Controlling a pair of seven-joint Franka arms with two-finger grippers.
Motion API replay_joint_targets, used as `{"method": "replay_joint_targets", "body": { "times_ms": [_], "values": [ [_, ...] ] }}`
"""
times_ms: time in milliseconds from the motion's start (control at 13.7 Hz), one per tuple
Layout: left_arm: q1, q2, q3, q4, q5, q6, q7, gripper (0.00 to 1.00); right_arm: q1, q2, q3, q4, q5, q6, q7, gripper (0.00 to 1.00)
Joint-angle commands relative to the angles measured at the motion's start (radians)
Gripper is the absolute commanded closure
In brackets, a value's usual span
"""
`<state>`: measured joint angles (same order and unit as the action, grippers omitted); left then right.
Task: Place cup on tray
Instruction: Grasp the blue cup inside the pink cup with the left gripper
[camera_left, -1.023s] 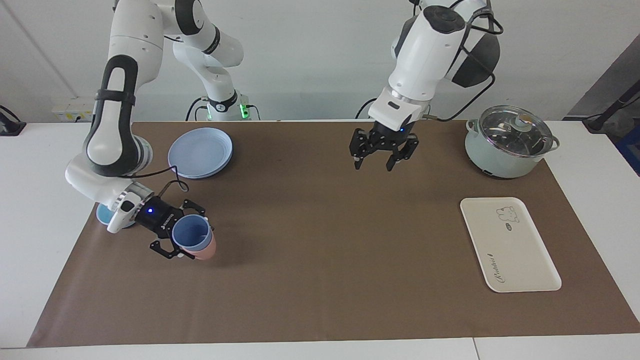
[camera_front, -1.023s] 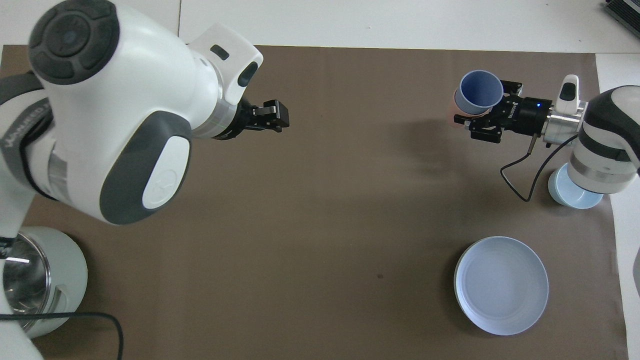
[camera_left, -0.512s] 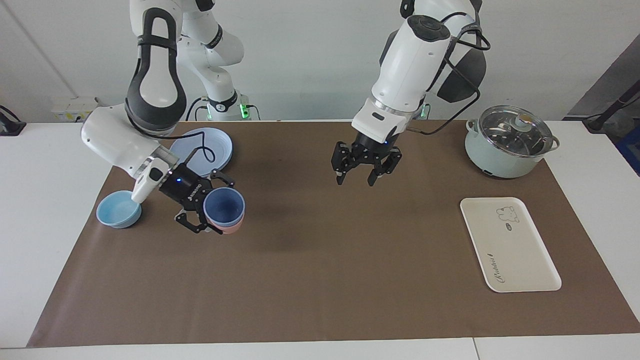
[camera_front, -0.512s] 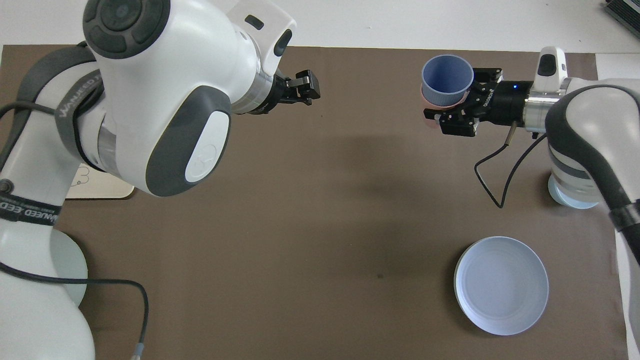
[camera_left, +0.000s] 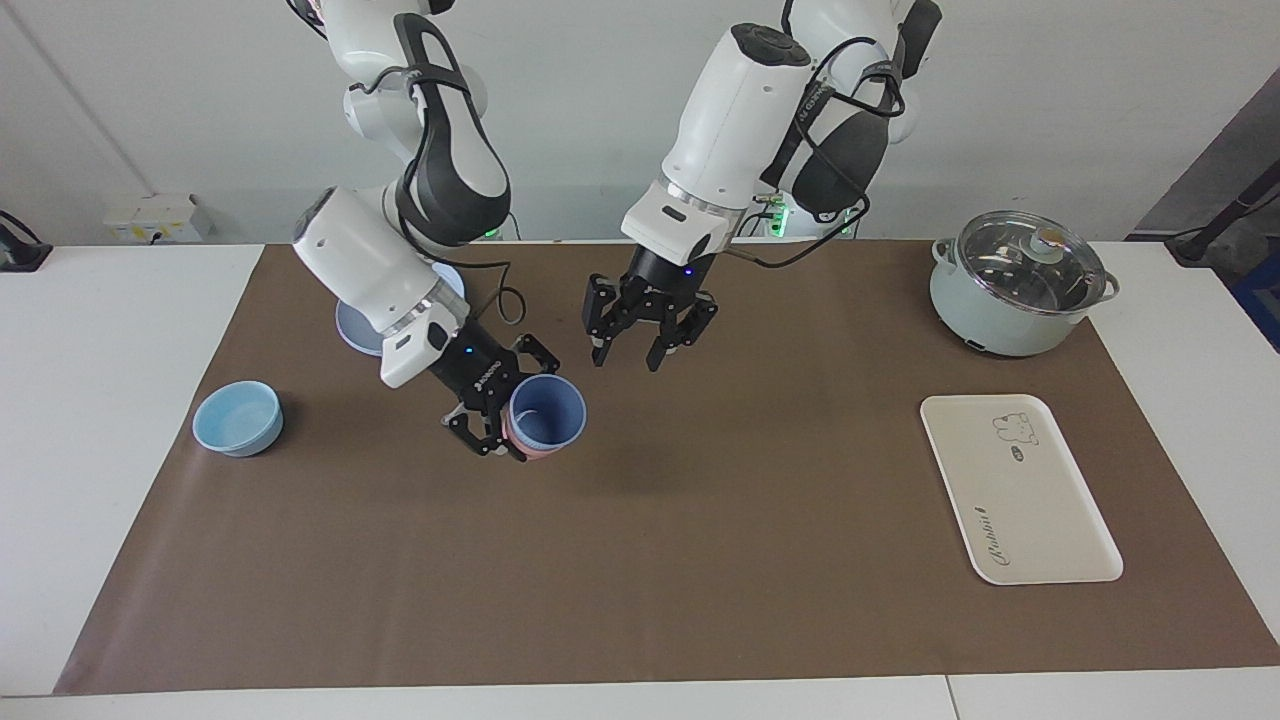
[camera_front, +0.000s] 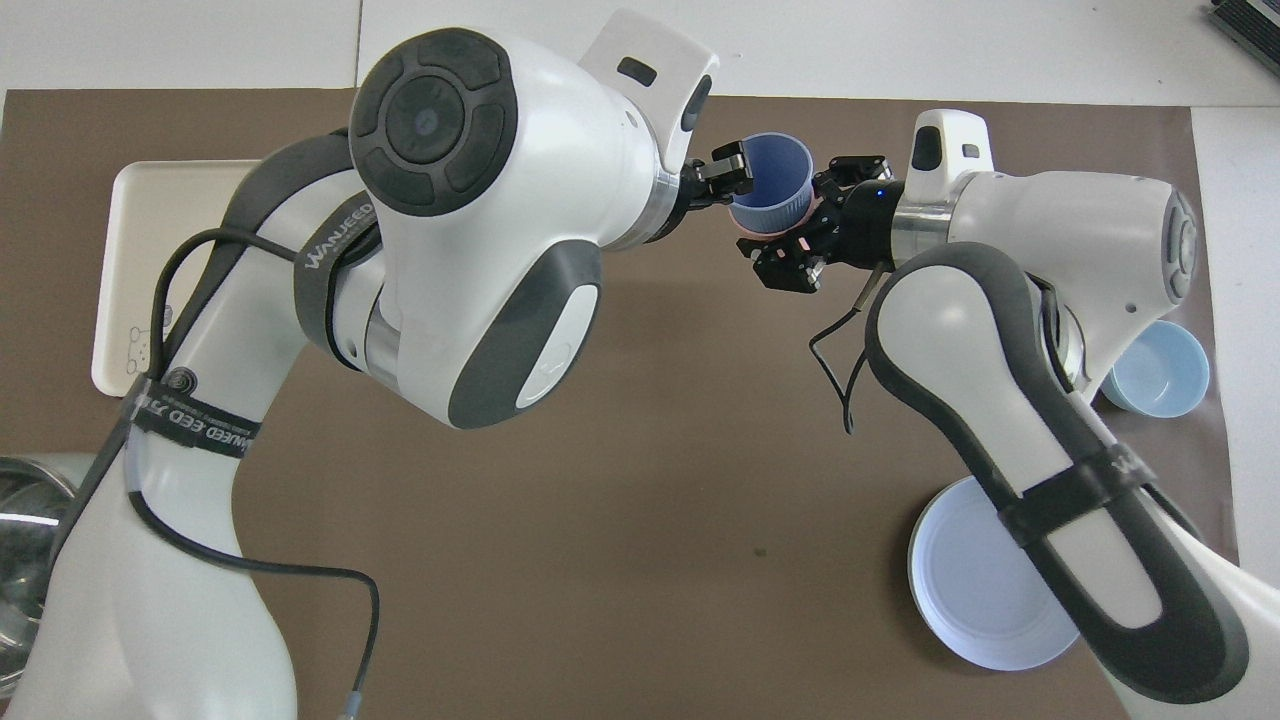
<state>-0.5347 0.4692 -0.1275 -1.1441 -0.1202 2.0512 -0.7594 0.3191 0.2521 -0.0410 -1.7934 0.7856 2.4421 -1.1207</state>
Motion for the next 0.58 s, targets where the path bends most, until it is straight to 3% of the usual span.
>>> {"method": "replay_joint_targets", "body": {
  "times_ms": [0,512],
  "values": [
    [-0.008,0.035,0.011,0.031,-0.018,0.014,-0.023,0.42,0.005,-0.019,-0.002,-0.032,-0.054,0.023,0.03,1.0],
    [-0.002,0.083,0.014,0.012,-0.033,0.113,-0.097,0.51,0.029,-0.02,-0.002,-0.05,-0.087,0.064,0.029,1.0]
  ]
}}
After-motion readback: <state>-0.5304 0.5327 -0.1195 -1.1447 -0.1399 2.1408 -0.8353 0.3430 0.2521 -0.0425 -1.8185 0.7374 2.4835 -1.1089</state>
